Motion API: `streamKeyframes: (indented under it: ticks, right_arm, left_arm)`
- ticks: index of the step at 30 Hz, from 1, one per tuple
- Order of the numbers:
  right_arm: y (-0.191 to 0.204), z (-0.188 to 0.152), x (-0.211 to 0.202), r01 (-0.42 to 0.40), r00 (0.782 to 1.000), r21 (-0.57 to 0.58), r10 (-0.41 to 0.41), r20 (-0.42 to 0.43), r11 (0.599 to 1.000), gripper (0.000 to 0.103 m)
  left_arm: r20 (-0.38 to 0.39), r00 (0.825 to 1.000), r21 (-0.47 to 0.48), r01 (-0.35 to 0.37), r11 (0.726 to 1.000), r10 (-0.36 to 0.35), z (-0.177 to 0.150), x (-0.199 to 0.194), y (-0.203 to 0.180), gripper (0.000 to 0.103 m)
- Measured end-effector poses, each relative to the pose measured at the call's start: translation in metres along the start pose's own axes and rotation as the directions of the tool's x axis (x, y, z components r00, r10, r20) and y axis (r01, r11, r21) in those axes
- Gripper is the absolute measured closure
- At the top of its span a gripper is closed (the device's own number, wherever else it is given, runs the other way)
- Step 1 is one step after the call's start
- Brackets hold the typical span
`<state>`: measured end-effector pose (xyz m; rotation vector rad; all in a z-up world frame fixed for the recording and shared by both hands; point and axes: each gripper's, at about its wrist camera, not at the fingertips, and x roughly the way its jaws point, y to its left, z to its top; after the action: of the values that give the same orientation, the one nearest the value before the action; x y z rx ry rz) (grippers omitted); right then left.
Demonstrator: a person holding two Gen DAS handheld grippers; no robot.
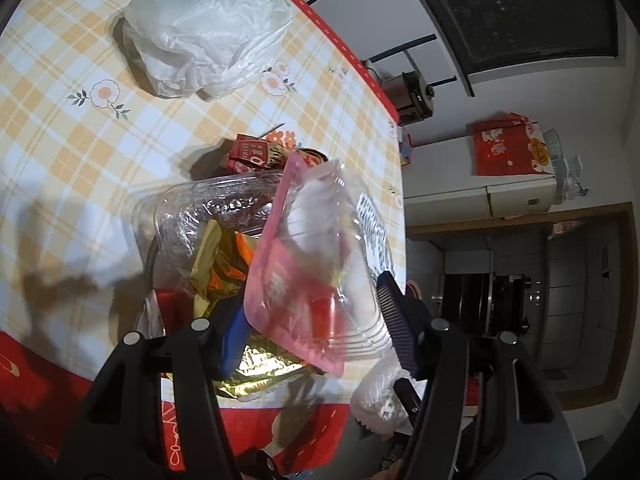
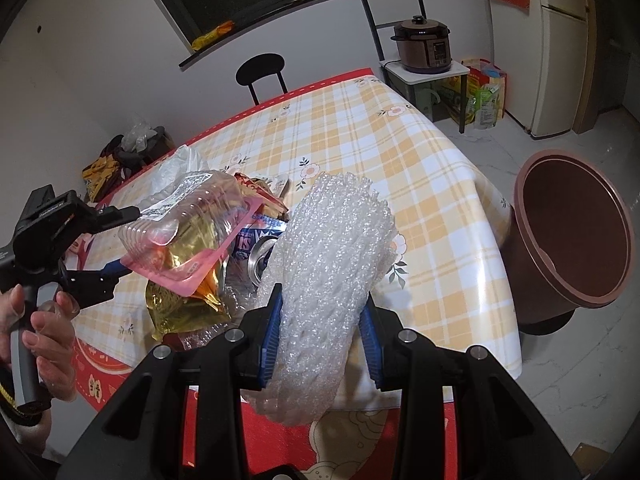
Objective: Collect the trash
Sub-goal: 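Grasp the clear plastic container with pink label using the left tool and lift, then carry both items to the brown bucket while the right tool releases the foam net inside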
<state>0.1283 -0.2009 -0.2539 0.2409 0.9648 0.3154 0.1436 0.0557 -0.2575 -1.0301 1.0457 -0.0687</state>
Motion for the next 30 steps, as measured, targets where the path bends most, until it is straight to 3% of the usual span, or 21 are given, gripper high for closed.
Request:
streamKeyframes:
  ticks: [12,20,30]
  right_arm:
    - [-0.002,0.008,-0.009,-0.029,0.999,-0.024,0.029,0.029,0.999,0.067]
    - [-0.007,0.012,-0.023,-0.037,0.998,-0.067,0.041,0.05,0.997,0.067]
    - [0.011,0.007,-0.044,0.027,0.997,-0.052,-0.023,0.072,0.998,0.067]
  left_arm:
    - [0.094,0.991,0.066,0.09,0.994,-0.096,-0.011,-0.037,-0.028,0.044]
    - [0.235,0.968,0.16,0.047,0.986,-0.084,-0.033,-0.073,-0.049,0.044]
    - [0.234,0.96,0.295,0.078,0.952,-0.151,-0.041,-0.098,-0.062,0.044]
